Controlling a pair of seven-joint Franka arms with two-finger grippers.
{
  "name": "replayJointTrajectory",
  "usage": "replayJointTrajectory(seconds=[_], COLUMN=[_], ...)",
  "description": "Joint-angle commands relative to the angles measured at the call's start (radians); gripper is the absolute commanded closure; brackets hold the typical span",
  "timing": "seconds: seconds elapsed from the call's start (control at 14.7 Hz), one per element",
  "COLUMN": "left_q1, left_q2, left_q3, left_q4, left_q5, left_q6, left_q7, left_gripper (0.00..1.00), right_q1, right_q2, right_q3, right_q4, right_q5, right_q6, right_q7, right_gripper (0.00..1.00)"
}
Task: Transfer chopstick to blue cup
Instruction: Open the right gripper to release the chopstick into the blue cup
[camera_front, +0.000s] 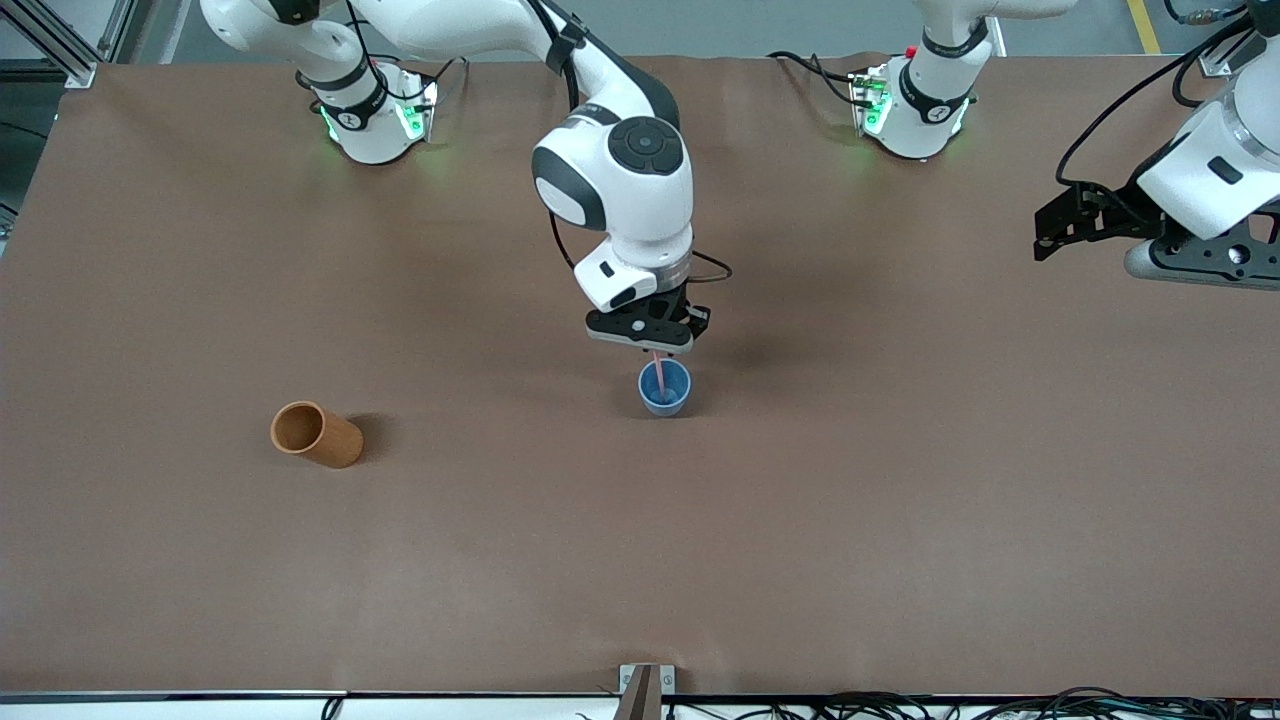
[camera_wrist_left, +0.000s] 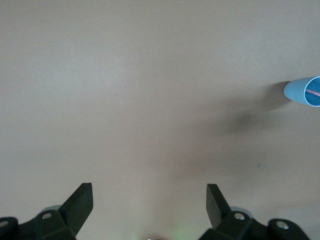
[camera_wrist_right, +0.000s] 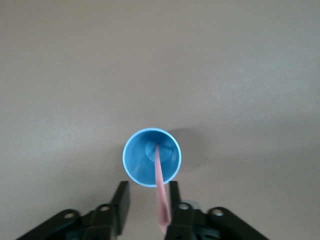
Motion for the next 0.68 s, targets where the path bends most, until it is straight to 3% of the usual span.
replayJointTrajectory(seconds=[0.0, 0.27, 0.61], left_q1=[0.005, 0.008, 0.008], left_q2=[0.006, 0.006, 0.008], left_q3=[-0.007, -0.007, -0.005], left_q4=[0.023, 0.029, 0.032], left_q5=[0.01, 0.007, 0.006], left_q6=[-0.003, -0.003, -0.003], left_q7=[0.001, -0.003, -0.001], left_gripper=[0.0, 0.0, 0.0], right_q1=[-0.007, -0.07, -0.209], right_q2=[-0.011, -0.089, -0.259], right_q3=[-0.006, -0.005, -0.002], right_q4=[0.039, 0.033, 0.018], right_q5=[-0.018, -0.001, 0.001], right_q6=[-0.022, -0.037, -0.273], right_q7=[0.005, 0.001, -0.183], right_gripper=[0.0, 0.0, 0.0])
